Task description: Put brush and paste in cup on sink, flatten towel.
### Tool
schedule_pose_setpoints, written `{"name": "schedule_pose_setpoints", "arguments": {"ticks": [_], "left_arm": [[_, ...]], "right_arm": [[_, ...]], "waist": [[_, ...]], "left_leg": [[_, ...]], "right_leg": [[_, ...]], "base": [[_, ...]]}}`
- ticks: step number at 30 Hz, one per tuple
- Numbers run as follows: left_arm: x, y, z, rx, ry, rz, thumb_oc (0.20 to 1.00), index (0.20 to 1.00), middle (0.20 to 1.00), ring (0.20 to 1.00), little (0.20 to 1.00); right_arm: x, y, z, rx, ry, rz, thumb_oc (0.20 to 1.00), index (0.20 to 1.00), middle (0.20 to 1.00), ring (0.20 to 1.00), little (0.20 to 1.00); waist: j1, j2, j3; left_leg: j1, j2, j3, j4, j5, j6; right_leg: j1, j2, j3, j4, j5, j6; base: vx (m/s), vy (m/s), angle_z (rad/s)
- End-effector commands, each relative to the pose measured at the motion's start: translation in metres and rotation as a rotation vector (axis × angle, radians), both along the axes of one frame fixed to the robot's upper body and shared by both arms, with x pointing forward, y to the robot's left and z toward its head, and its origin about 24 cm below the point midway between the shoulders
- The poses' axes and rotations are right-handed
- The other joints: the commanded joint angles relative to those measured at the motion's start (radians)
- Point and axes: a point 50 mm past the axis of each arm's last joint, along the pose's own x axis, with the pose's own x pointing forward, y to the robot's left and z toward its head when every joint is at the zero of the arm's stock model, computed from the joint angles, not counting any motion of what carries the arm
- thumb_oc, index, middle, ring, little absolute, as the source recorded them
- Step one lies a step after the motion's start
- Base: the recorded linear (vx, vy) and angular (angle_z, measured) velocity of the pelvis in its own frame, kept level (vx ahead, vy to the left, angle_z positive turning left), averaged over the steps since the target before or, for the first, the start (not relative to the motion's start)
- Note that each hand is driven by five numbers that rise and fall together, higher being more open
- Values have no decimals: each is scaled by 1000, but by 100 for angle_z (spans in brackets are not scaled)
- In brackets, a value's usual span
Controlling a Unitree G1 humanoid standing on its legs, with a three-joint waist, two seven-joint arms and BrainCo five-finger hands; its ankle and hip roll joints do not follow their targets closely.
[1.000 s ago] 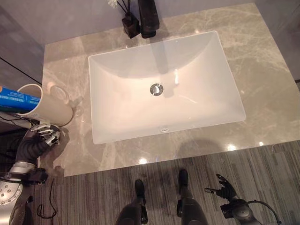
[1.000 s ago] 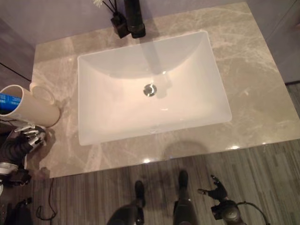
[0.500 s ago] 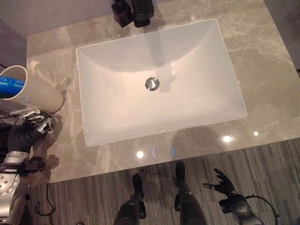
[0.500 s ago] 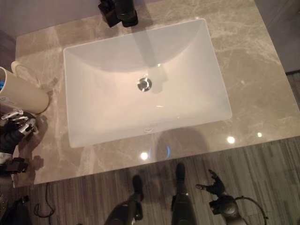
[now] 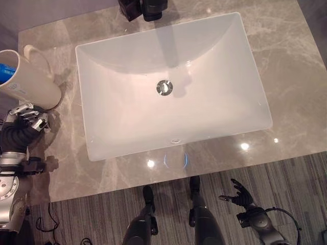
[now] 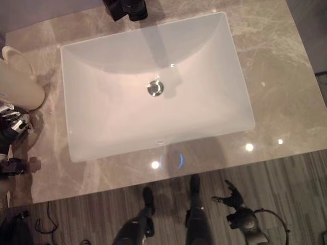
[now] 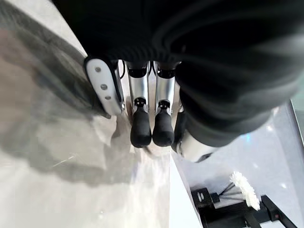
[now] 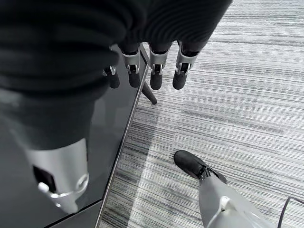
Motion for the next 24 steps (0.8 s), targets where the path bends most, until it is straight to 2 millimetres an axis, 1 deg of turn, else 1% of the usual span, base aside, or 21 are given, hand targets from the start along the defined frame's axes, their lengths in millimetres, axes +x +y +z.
{"name": "schedule_pose_setpoints", "arguments": {"ticks": [1, 2, 9, 17, 24], "left_arm": [[4, 11, -20, 62, 146, 61, 200, 200, 200, 200, 200], [8, 12, -15, 72, 132, 69, 200, 200, 200, 200, 200], [18, 20, 6, 117, 83, 114, 200, 200, 200, 200, 200], [25, 18, 20, 136, 45, 111, 200, 200, 200, 200, 200], [30, 13, 26, 156, 28, 105, 200, 200, 200, 200, 200]], "right_arm": [[12, -1, 9, -45, -50, 42, 1000, 1000, 1000, 1000, 1000], [13, 0, 9, -45, -49, 45, 1000, 1000, 1000, 1000, 1000], [14, 0, 10, -42, -55, 52, 1000, 1000, 1000, 1000, 1000], [13, 0, 9, -38, -51, 46, 1000, 1000, 1000, 1000, 1000], [15, 3, 9, -31, -54, 51, 1000, 1000, 1000, 1000, 1000]], "waist": [[-27, -12, 11], [-30, -13, 12], [-43, -22, 18], [-52, -26, 20], [-57, -29, 24]], "left_leg": [[-33, -63, -7, 13, 47, 35], [-36, -63, -6, 14, 46, 35], [-47, -60, 2, 16, 45, 33], [-58, -58, 5, 17, 43, 32], [-65, -59, 3, 17, 40, 32]], "right_leg": [[79, -14, 38, -1, -9, 46], [76, -13, 41, -1, -11, 45], [65, -8, 51, -1, -7, 46], [54, -7, 55, -1, -6, 46], [50, -4, 54, -1, -10, 45]], "base": [[0, 0, 0], [0, 0, 0], [13, -2, -8], [3, 0, -1], [0, 0, 0]]}}
